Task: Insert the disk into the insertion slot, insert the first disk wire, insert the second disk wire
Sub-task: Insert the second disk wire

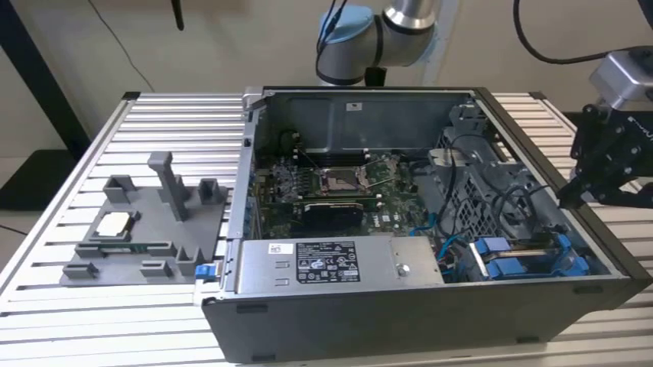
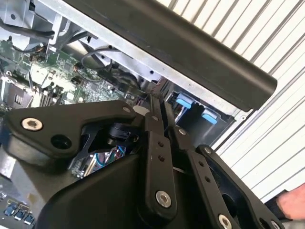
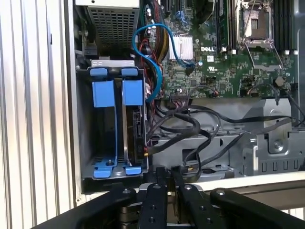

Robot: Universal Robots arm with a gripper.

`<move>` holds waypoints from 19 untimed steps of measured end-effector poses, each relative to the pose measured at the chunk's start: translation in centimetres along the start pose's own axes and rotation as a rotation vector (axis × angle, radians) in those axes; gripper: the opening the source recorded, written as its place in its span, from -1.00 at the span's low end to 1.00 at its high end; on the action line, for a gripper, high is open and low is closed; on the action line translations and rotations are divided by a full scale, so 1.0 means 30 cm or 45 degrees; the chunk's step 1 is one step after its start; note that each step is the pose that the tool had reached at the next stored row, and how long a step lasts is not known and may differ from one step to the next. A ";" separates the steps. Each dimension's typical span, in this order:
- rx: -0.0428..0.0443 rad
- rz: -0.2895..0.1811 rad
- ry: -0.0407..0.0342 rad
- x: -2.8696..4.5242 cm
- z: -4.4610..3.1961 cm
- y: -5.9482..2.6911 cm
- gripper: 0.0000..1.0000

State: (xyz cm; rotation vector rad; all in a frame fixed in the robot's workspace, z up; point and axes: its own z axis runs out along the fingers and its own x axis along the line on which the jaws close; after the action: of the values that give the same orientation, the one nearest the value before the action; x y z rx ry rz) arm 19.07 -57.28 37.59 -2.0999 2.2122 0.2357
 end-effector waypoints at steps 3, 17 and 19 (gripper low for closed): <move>0.002 0.000 0.0001 0.001 -0.006 0.033 -0.68; 0.047 -0.007 0.0215 0.009 -0.006 0.206 -0.68; 0.055 -0.007 0.0438 0.010 -0.004 0.216 -0.68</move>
State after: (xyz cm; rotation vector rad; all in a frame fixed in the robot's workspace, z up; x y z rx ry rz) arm 12.59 -57.28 38.02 -2.1036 2.2091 0.1513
